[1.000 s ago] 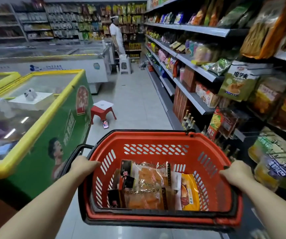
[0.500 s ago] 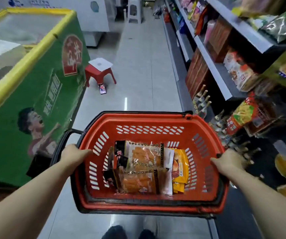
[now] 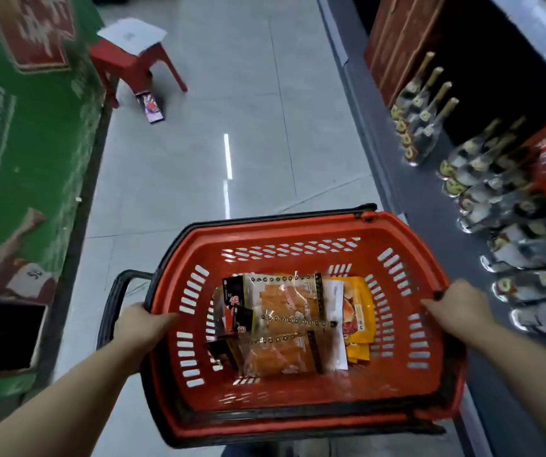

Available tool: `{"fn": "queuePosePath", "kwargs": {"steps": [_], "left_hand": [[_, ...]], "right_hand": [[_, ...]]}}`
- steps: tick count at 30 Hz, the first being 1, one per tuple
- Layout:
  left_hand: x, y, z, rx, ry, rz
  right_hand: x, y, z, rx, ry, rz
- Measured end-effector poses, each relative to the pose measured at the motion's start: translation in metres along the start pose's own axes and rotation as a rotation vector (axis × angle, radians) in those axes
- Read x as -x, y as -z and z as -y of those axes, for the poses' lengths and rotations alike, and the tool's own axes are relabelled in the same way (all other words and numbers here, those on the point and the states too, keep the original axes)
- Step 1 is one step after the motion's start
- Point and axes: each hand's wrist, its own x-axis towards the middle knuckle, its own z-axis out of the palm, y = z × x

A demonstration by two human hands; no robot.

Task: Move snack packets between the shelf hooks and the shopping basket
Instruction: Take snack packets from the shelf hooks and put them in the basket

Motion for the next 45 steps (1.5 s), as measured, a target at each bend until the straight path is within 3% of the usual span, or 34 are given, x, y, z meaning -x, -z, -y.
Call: {"fn": "queuePosePath", "kwargs": {"steps": [8, 14, 35, 42, 45], "left_hand": [[-0.101, -0.093, 0.045, -0.112, -0.001, -0.019], [-0.130, -0.136, 0.059, -0.121, 0.015, 0.014], [-0.170, -0.156, 0.009, -0.197, -0.016, -0.022], [-0.177, -0.172, 0.015, -0.124, 0.014, -0.053], [-0.160, -0.175, 0.010, -0.213, -0.112, -0.217]], "right_hand": [[-0.086, -0.135, -0.021, 0.013, 0.015, 0.046], [-0.124, -0.183, -0.036, -0.018, 0.007, 0.061], [-0.149, -0.181, -0.025, -0.131, -0.088, 0.070], [-0.157, -0.178, -0.021, -0.171, -0.138, 0.108], [-0.148, -0.172, -0.009, -0.174, -0.189, 0.138]]}}
